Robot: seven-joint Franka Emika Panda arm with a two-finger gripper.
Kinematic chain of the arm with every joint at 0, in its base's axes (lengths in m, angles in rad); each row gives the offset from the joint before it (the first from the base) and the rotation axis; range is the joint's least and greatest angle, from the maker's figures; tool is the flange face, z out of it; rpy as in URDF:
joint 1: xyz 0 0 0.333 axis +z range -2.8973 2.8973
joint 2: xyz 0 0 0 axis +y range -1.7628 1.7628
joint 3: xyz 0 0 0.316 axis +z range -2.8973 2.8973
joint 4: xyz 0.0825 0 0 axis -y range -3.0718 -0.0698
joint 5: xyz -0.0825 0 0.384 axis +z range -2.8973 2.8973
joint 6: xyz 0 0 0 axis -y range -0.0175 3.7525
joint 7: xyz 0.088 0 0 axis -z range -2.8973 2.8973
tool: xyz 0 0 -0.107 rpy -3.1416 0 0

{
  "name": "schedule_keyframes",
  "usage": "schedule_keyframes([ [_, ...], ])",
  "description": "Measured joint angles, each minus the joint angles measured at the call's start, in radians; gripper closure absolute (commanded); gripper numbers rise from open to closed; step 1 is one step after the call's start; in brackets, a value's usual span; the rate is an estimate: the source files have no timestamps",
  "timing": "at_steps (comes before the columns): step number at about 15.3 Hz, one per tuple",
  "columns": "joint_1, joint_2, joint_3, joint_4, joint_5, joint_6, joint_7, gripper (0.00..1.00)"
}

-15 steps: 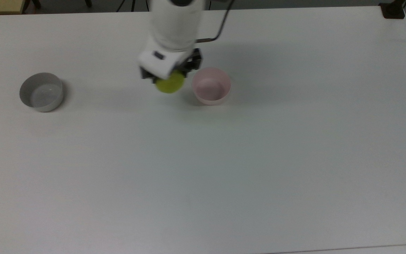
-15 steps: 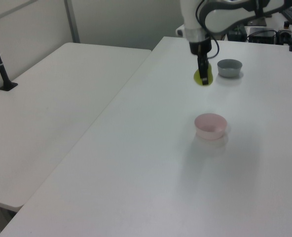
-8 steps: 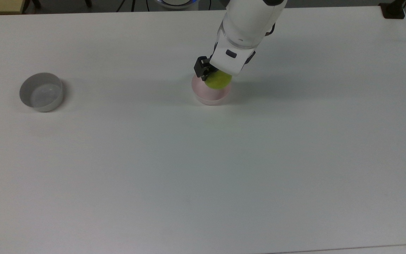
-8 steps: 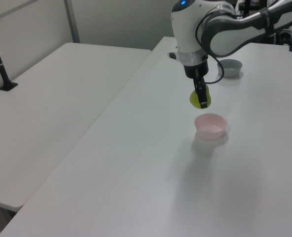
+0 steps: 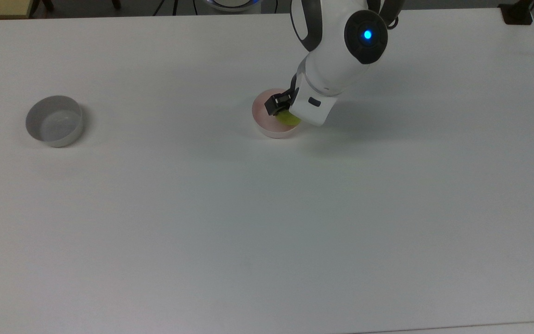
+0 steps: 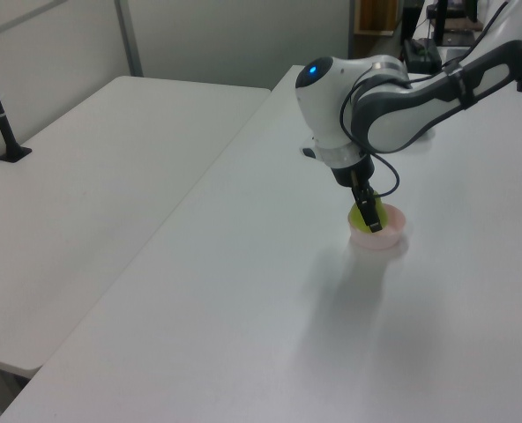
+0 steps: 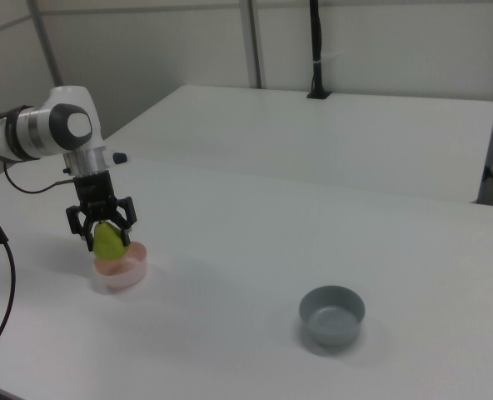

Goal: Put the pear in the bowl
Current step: 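Open the gripper to release the pear inside the pink bowl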

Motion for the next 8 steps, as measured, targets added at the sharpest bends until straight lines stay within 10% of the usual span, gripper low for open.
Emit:
schedule_keyframes([
  [8, -0.008, 0.007, -0.002, 0.003, 0.0, 0.006, 0.0, 0.0],
])
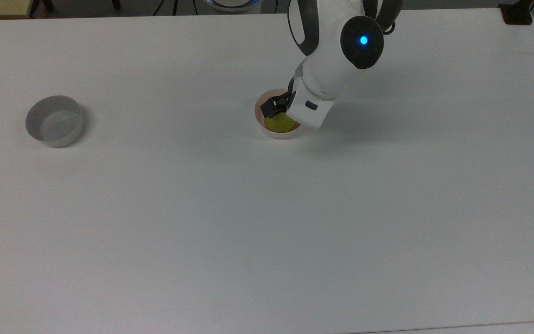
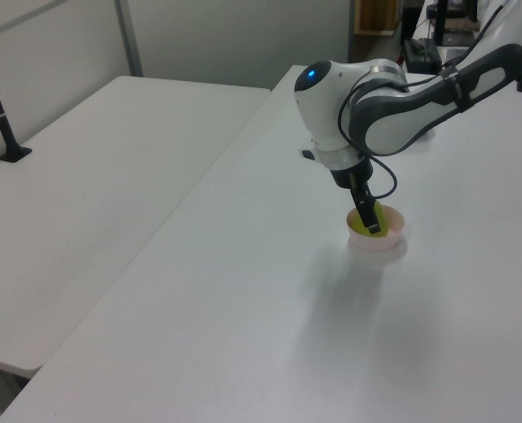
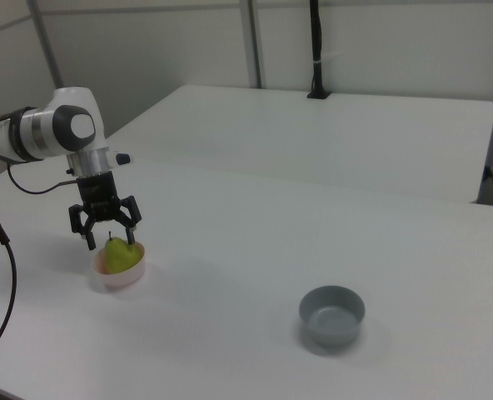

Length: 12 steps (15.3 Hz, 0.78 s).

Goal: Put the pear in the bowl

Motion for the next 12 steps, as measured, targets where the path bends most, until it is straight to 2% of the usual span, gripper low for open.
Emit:
schedule_keyframes([
  [2, -0.001, -0.011, -0.001, 0.008, 0.0, 0.0, 0.007, 0.0],
  [6, -0.039, -0.094, -0.001, 0.03, 0.0, -0.001, 0.091, 0.0],
  [12, -0.211, -0.229, 0.001, 0.074, -0.002, -0.067, 0.139, 0.0],
])
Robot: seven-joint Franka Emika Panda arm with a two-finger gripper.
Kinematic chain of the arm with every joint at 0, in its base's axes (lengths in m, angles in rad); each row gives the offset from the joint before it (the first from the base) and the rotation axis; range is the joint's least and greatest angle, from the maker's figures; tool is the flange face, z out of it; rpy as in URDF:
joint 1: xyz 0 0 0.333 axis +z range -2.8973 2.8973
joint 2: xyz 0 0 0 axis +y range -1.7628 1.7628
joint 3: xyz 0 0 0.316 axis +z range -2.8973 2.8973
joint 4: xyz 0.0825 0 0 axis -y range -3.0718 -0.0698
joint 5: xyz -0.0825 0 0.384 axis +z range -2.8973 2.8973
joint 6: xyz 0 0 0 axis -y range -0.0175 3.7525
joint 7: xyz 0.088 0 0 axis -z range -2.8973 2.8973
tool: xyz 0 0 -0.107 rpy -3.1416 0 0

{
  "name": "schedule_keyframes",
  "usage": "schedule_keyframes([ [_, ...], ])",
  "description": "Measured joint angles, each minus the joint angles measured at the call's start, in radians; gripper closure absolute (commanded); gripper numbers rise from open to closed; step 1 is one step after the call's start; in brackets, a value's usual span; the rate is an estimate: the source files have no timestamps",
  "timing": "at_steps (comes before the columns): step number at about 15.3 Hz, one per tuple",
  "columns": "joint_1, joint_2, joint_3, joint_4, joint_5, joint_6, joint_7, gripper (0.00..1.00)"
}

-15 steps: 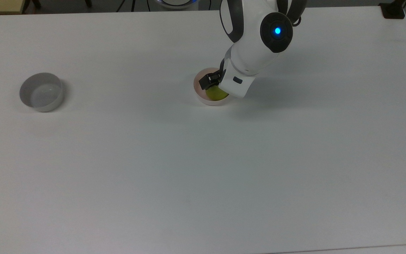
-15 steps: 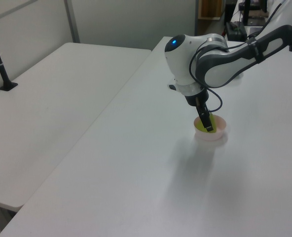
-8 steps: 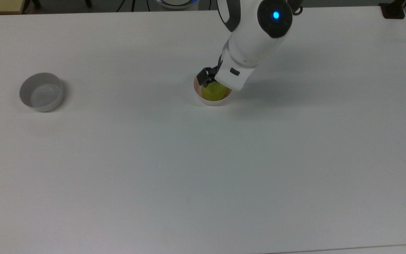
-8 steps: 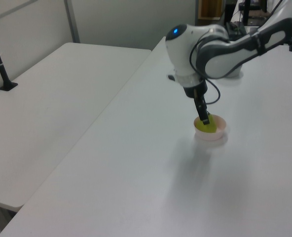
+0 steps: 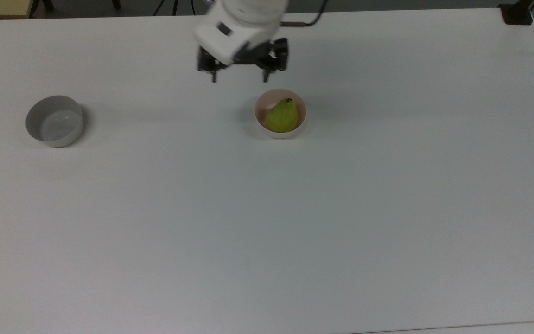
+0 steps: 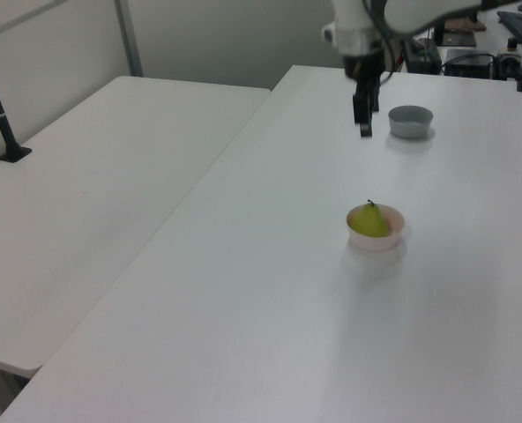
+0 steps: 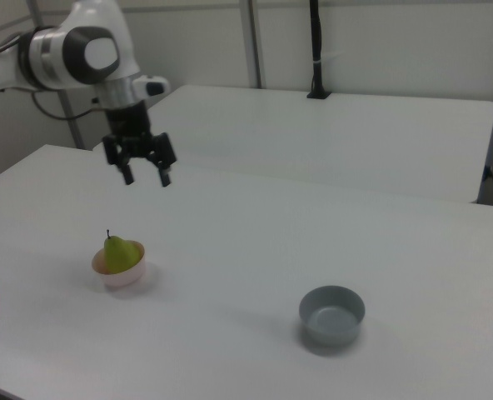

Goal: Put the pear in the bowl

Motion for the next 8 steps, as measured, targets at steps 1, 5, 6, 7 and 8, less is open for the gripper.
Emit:
schedule_keyframes([
  [1, -0.035, -0.016, 0.0, 0.001, 0.0, 0.0, 0.0, 0.0],
  [5, -0.171, -0.048, 0.0, 0.001, 0.0, -0.001, 0.0, 0.0],
  [6, -0.198, -0.051, 0.001, 0.001, 0.0, -0.001, 0.0, 0.0],
  [7, -0.22, -0.053, 0.001, 0.001, 0.0, -0.001, 0.0, 0.0],
  [8, -0.235, -0.054, 0.002, 0.001, 0.0, -0.001, 0.0, 0.0],
])
